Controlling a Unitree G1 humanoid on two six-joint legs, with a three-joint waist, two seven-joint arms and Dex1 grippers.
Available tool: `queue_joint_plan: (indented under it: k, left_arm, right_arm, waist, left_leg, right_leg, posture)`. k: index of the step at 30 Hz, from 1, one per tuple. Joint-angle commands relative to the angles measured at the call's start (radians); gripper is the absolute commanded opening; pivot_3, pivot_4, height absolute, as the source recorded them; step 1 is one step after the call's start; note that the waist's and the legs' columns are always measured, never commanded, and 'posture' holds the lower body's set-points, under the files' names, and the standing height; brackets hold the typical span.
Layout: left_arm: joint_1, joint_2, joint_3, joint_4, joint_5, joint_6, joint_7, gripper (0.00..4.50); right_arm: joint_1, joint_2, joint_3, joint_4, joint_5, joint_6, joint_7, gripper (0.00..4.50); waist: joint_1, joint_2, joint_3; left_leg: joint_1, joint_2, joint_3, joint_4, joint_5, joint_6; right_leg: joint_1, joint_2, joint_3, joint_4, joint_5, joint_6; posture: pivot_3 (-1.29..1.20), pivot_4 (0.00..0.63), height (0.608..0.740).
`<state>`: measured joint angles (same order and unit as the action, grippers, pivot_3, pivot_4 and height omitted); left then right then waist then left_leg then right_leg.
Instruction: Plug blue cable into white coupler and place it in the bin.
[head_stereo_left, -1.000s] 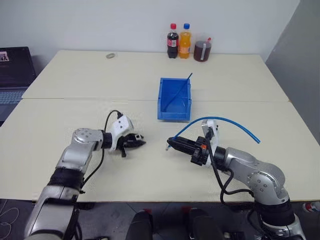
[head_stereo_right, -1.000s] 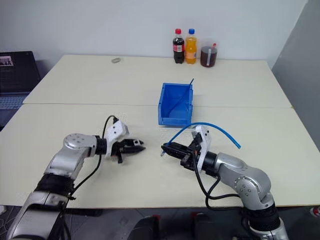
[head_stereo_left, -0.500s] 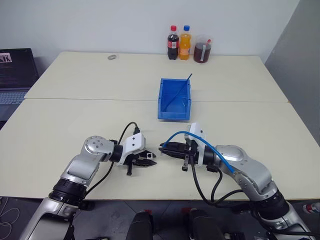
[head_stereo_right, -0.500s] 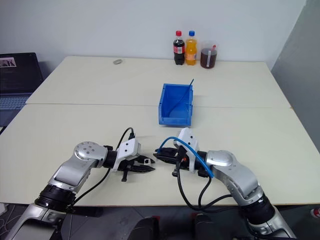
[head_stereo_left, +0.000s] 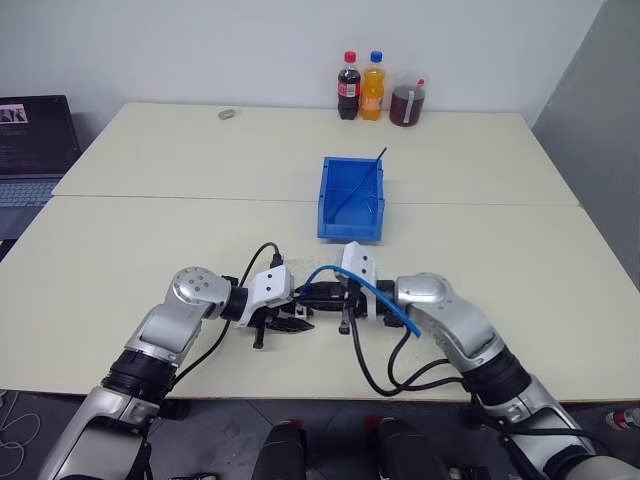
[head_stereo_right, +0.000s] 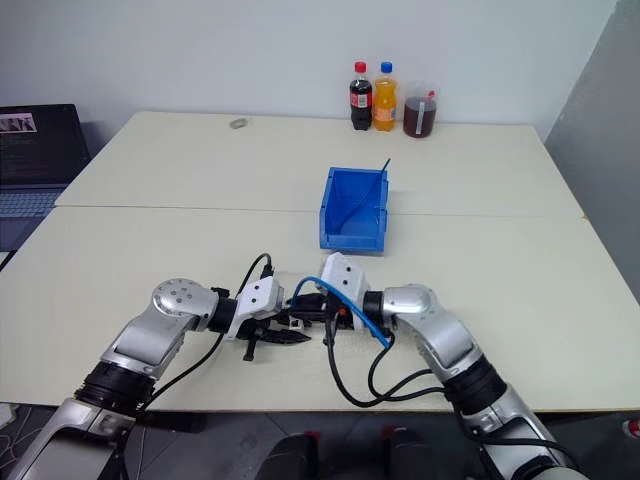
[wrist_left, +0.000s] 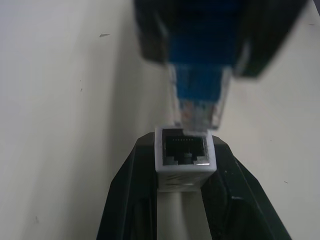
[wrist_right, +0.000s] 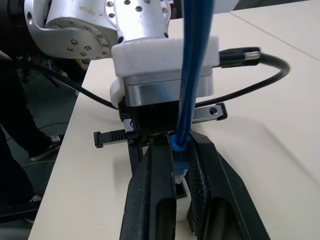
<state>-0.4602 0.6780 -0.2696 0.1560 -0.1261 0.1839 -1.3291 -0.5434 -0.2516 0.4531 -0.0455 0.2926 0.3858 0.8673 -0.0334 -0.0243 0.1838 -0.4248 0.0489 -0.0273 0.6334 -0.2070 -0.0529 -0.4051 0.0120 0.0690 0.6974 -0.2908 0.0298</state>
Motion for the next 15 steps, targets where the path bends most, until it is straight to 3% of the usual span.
queue_joint_plan:
  k: [1, 15]
  left_arm:
    - [0.005, 0.001, -0.021, 0.013, 0.013, -0.002, -0.013, 0.81]
    - [0.010, 0.009, -0.017, 0.010, 0.013, -0.001, -0.015, 0.81]
  right_arm:
    - [-0.012, 0.023, -0.001, 0.000, -0.023, -0.036, 0.009, 0.09]
    - [0.009, 0.017, 0.014, 0.121, -0.127, -0.148, 0.055, 0.09]
  waist:
    - [0.000, 0.000, 0.000]
    - [0.000, 0.000, 0.000]
  left_leg:
    - [0.000, 0.000, 0.000, 0.000, 0.000, 0.000]
    - [0.001, 0.000, 0.000, 0.000, 0.000, 0.000]
  right_leg:
    - [0.000, 0.000, 0.000, 0.000, 0.000, 0.000]
    - [0.000, 0.000, 0.000, 0.001, 0.000, 0.000]
  posture:
    - [0.00, 0.150, 0.740]
    - [0.00, 0.150, 0.740]
